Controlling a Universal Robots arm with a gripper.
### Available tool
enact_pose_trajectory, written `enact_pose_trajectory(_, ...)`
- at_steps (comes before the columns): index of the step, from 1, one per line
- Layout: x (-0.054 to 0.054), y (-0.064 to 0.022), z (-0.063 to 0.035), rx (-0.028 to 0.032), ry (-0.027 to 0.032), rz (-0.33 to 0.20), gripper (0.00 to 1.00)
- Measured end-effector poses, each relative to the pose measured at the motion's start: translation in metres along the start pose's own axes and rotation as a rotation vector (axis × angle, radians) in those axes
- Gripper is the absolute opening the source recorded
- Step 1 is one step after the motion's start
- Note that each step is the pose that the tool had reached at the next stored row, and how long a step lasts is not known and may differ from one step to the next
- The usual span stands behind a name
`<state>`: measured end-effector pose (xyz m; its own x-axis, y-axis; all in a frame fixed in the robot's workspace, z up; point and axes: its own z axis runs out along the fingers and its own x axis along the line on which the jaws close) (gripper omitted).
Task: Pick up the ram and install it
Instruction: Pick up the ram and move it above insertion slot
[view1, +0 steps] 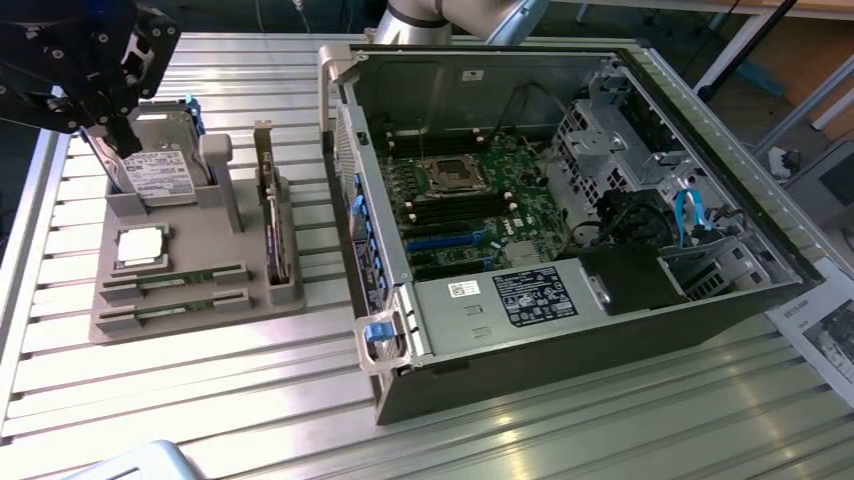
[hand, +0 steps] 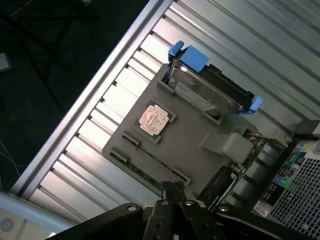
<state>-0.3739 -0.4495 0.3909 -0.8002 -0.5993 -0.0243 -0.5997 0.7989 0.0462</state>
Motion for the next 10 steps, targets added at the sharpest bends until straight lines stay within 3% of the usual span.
enact_pose_trajectory(10, 0.0000, 0.0000, 0.0000, -0.0040, 0.0077, -0.166, 0.10)
